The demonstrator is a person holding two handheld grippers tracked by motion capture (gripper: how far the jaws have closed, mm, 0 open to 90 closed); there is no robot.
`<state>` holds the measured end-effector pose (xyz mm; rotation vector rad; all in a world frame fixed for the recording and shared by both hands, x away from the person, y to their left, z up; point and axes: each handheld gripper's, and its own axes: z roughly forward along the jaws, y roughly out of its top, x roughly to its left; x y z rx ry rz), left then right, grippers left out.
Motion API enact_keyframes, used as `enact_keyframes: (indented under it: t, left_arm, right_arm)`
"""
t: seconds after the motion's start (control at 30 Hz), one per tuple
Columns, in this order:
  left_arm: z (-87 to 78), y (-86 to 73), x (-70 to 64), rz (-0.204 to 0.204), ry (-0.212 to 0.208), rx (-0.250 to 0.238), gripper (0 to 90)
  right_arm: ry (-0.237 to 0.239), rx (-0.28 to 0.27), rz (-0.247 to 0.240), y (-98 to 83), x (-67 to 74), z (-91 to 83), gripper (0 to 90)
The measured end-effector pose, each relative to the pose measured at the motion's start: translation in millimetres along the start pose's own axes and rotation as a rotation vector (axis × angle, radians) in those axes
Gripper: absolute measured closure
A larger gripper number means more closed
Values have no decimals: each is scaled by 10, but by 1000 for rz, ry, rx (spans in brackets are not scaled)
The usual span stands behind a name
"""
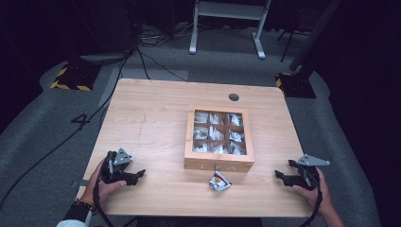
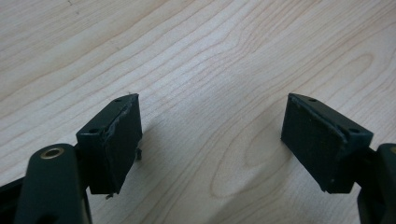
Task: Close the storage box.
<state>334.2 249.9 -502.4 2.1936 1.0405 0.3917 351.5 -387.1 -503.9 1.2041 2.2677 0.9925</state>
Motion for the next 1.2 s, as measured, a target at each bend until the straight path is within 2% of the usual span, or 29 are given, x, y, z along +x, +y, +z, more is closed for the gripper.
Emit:
enact_keyframes:
  t: [0.1,0.5,1.2]
  left_arm:
    - [28,-4,1,-2,-4,-16,184]
    - [29,-5,-10,-11,6,-15,174]
    - [29,-4,0,-5,0,-15,174]
  right_arm:
    - [-4,0,7,-9,-7,-10,179]
    - [-4,1,7,-8,-6,-5,170]
    - [-3,1,8,-2,-7,3,165]
